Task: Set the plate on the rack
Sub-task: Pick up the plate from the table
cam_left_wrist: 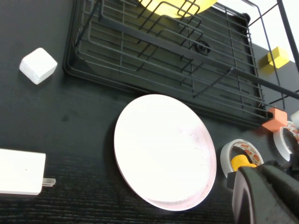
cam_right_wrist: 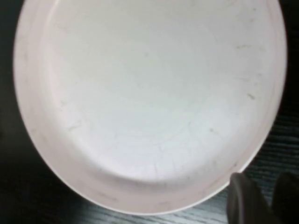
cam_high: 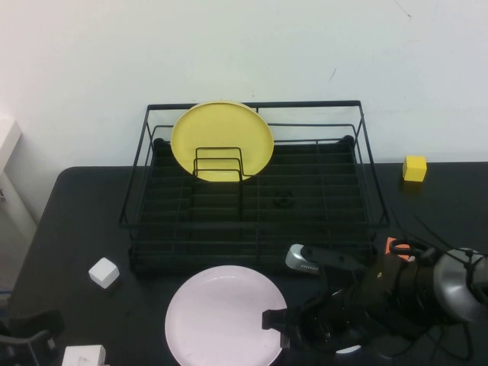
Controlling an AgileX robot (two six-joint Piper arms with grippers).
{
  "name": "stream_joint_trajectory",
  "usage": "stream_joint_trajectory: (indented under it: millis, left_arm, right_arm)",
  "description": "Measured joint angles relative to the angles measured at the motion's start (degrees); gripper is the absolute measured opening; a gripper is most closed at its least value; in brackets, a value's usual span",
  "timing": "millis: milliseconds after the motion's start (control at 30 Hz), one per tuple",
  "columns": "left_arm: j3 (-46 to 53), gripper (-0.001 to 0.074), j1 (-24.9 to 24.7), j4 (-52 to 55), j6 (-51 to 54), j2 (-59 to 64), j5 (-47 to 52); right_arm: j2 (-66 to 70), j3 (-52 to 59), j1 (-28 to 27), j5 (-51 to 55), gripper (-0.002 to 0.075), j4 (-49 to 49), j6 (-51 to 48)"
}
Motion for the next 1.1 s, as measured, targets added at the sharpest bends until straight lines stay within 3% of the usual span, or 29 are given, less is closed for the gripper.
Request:
stream_joint_trajectory:
  millis: [100, 333, 500, 933, 1100]
  left_arm:
    - [0.00, -0.0002, 0.00, -0.23, 0.00, 0.00, -0.14]
    - [0.00, -0.0002, 0.00, -0.22, 0.00, 0.00, -0.14]
    - [0.00, -0.0002, 0.00, -0.22, 0.00, 0.00, -0.14]
    - [0.00, -0.0002, 0.00, -0.22, 0.00, 0.00, -0.14]
    - [0.00, -0.0002, 0.00, -0.22, 0.00, 0.00, -0.14]
  right_arm:
    - [0.46, 0.00, 0.00, -0.58, 0.0166, 2.43, -0.08]
    - [2.72, -0.04, 0.00, -1.58, 0.0311, 4.59, -0.08]
    - [6.39, -2.79, 0.00, -0.24, 0.0335, 6.15, -0.38]
    - [10.04, -8.48, 0.00, 1.57, 0.0328, 5.71, -2.13]
    - [10.04, -8.48, 0.00, 0.69, 0.0226, 5.61, -8.07]
